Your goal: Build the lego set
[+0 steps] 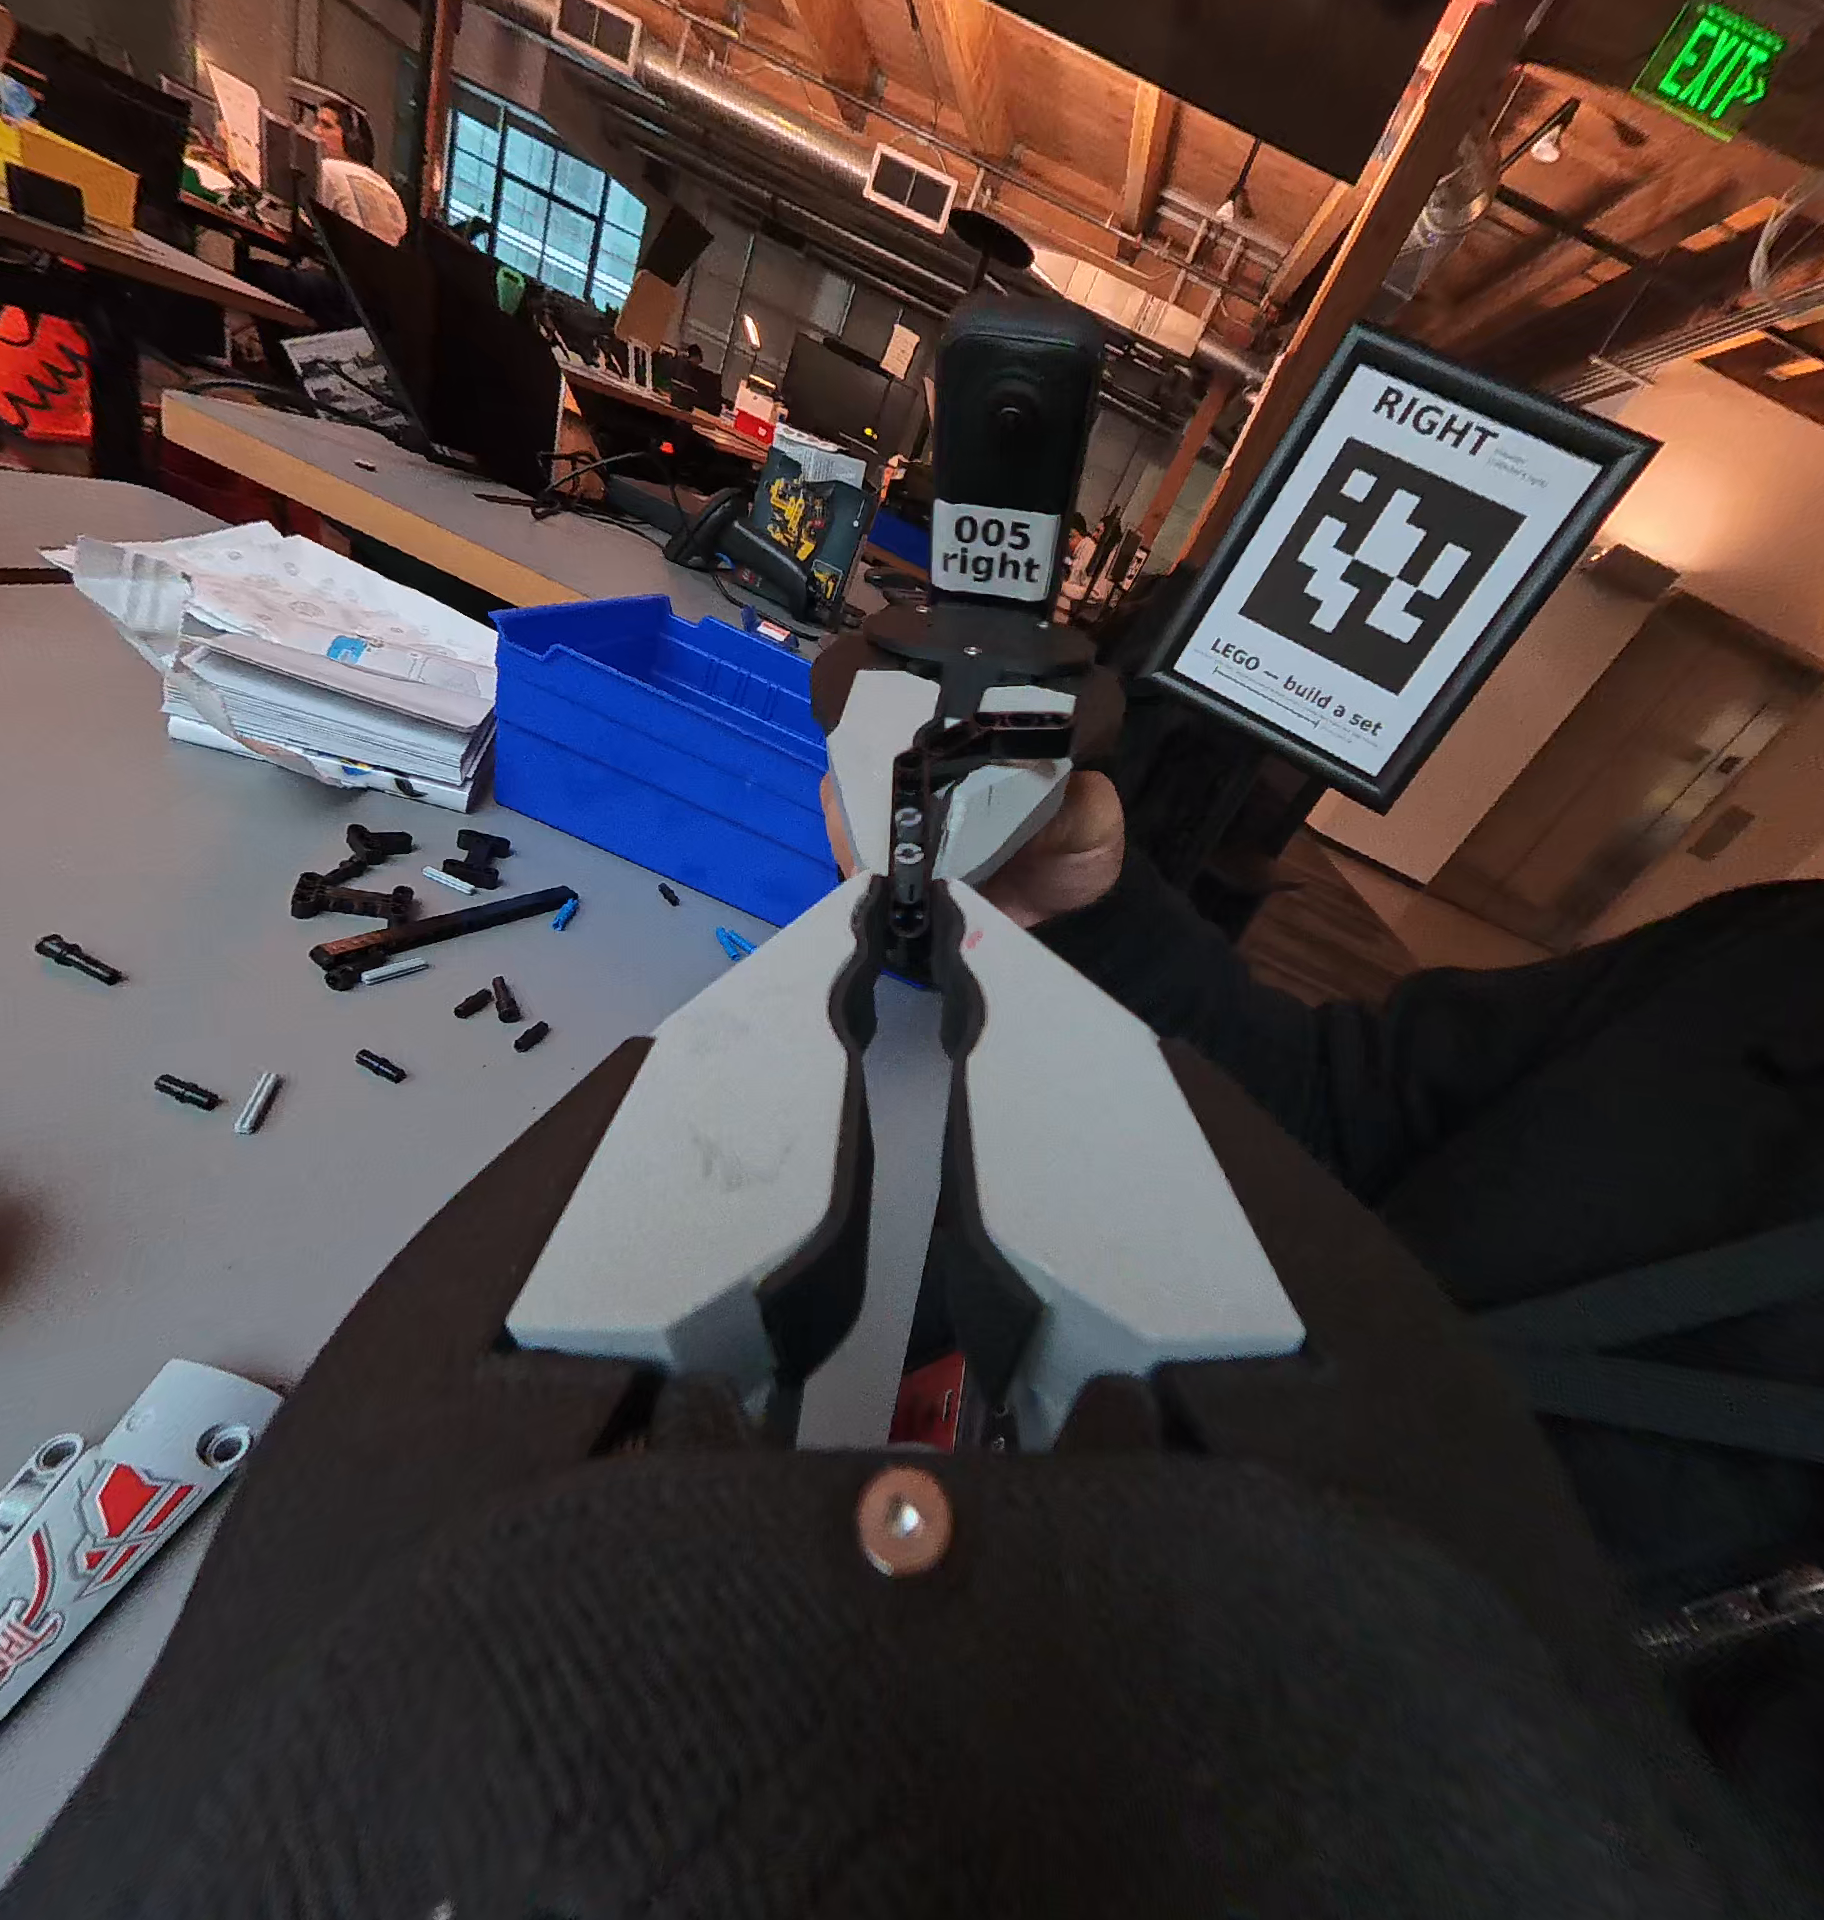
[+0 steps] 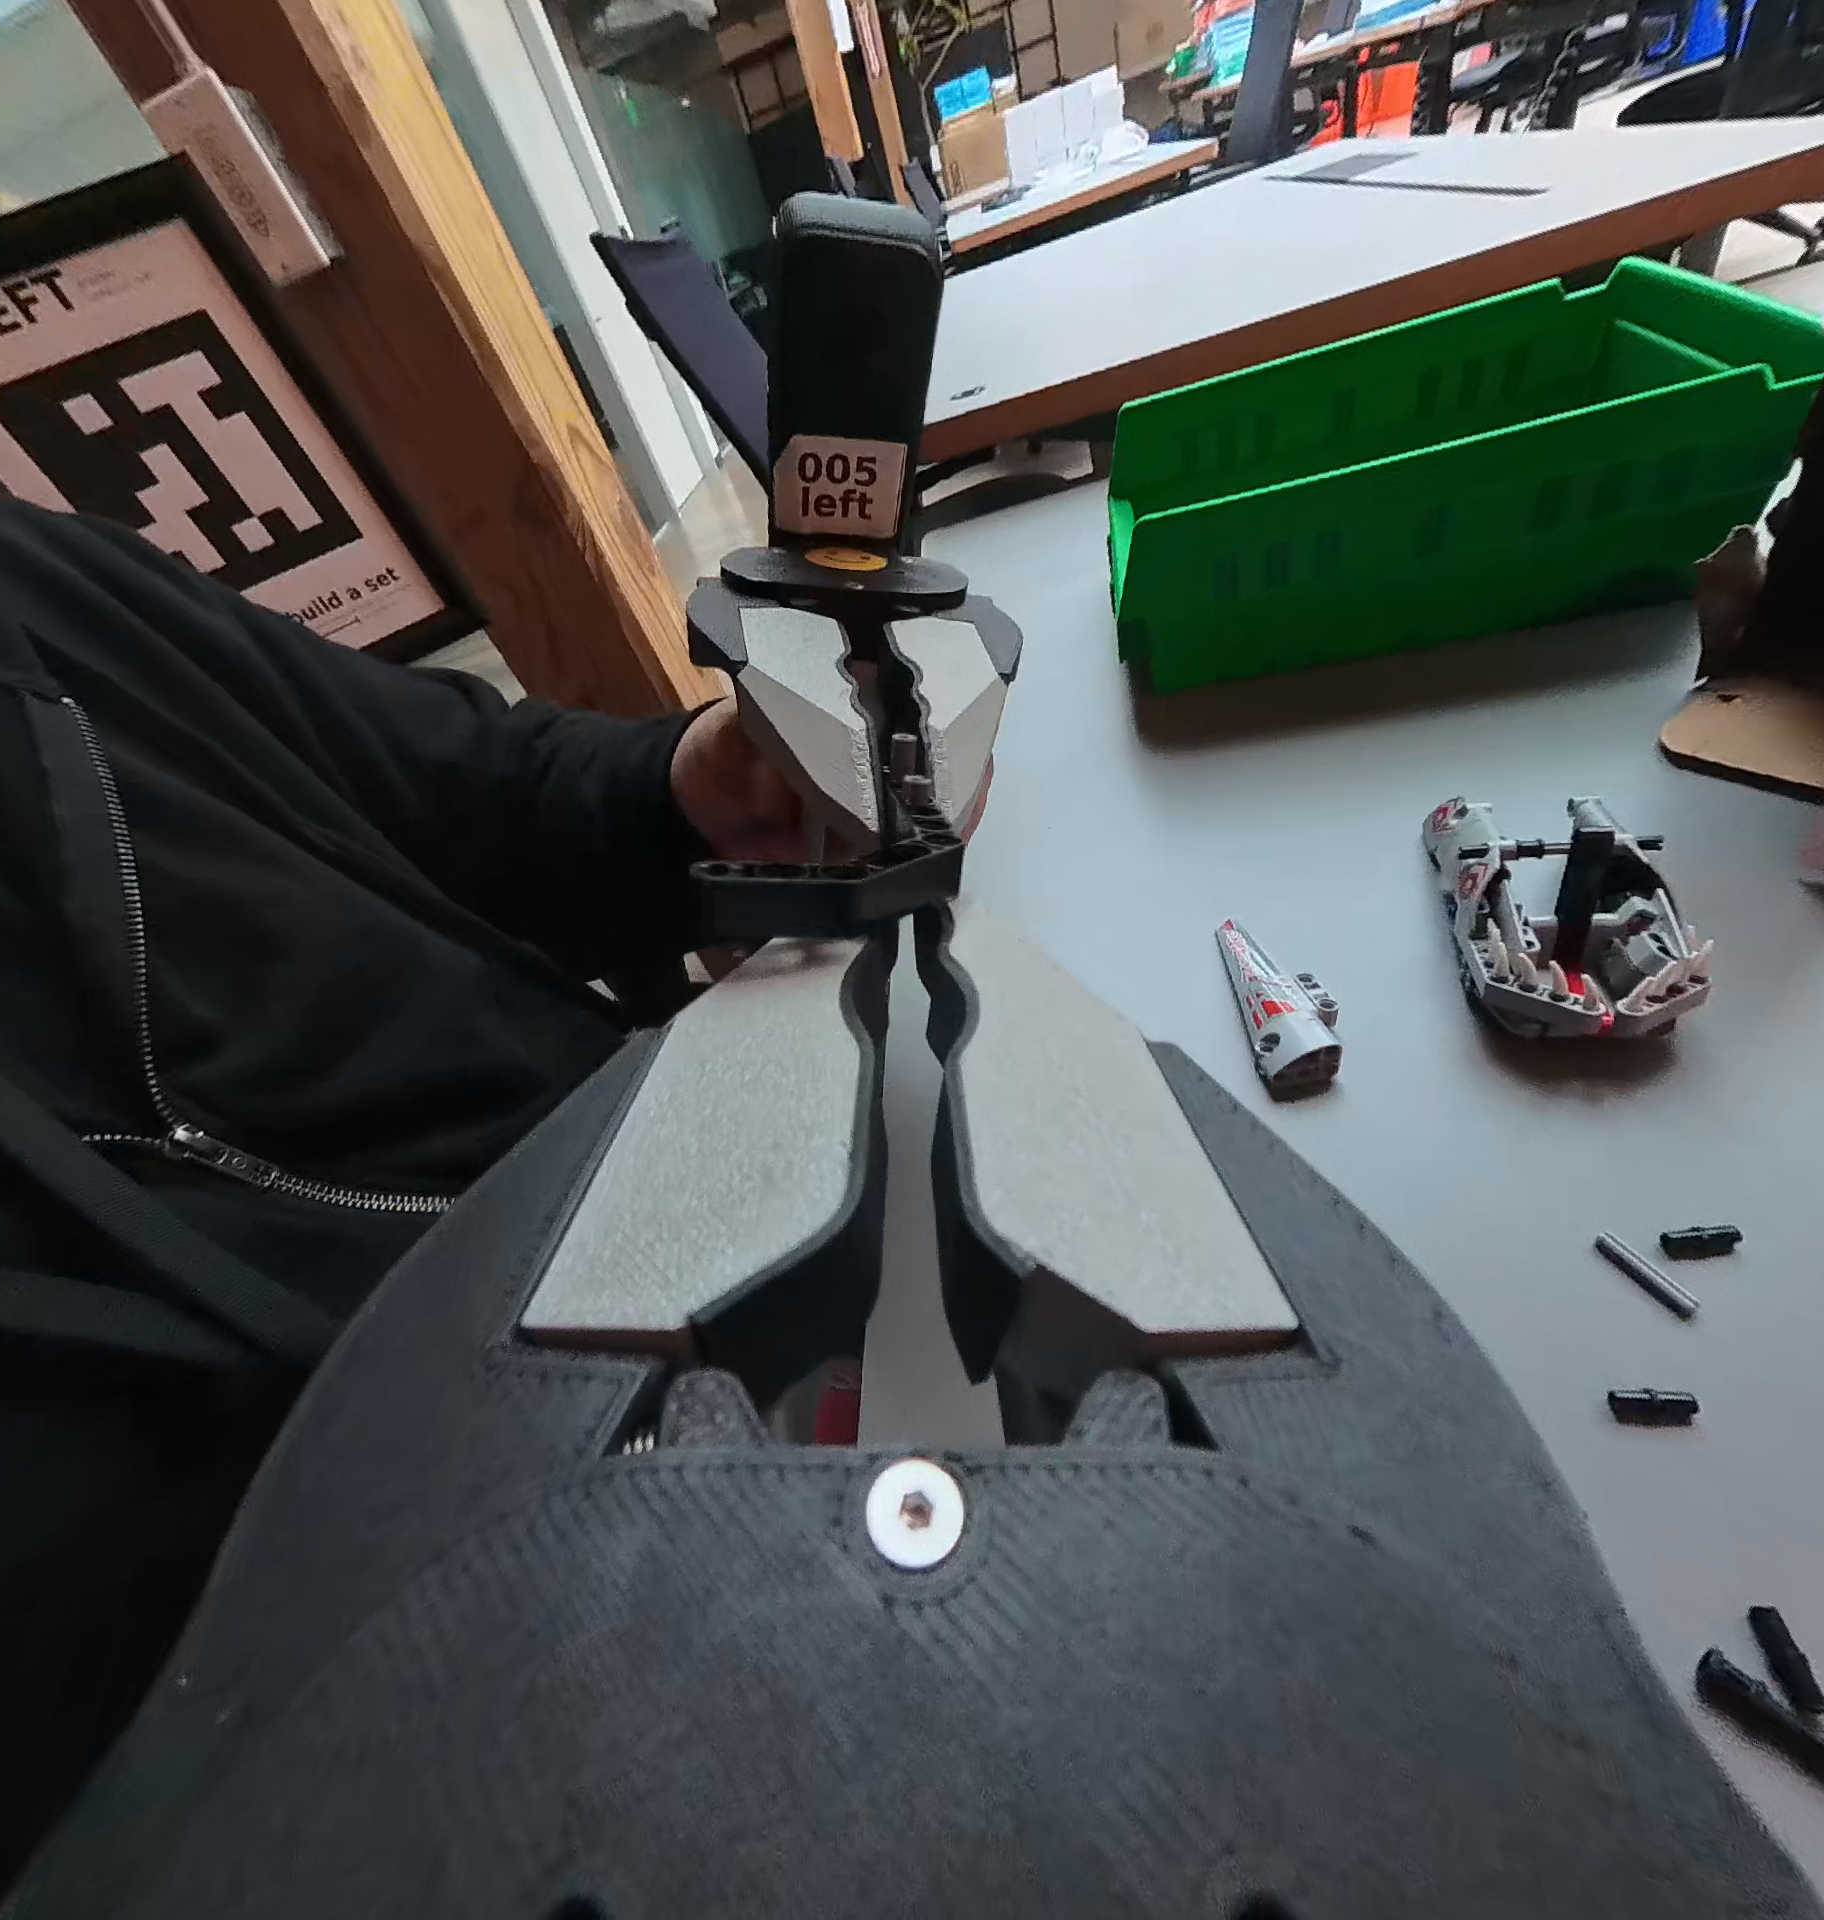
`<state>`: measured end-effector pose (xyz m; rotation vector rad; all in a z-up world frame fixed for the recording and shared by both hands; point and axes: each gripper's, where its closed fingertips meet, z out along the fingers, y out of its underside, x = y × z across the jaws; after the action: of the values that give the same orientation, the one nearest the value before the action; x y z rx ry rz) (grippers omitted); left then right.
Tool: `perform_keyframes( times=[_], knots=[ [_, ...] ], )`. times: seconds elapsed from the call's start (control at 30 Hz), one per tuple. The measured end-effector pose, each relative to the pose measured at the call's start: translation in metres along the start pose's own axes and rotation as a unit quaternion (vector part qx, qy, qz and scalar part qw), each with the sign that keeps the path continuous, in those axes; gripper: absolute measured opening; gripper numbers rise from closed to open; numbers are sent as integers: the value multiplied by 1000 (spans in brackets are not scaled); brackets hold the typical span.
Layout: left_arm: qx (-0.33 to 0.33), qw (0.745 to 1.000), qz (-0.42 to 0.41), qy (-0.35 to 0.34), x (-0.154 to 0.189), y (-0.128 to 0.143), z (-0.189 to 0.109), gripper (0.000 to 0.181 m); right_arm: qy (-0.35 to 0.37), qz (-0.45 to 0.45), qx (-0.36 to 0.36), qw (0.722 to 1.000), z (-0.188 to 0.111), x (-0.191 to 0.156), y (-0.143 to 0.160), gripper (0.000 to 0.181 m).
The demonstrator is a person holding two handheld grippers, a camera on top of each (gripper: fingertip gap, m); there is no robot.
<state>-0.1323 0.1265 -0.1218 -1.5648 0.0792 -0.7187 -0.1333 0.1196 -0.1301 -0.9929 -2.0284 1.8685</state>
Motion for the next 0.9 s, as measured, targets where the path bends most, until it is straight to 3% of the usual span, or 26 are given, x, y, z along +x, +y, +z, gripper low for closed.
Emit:
perform_keyframes(
  times=[0.27, 0.43, 0.8, 0.9],
  knots=[
    [1, 1000, -11, 9, 1, 4, 3, 5, 9, -12, -31, 999, -3, -1, 5, 0],
    [38, 997, -50, 40, 5, -8, -1, 6, -19, -10, 41, 999, -1, -6, -11, 0],
    [65, 995, -72, 27, -5, -15, -8, 6, -50, 57, 126, 989, -1, 2, -24, 8],
    [75, 994, -79, 21, -7, -15, -7, 5, -29, 65, 142, 987, -3, 9, -26, 0]
  ],
)
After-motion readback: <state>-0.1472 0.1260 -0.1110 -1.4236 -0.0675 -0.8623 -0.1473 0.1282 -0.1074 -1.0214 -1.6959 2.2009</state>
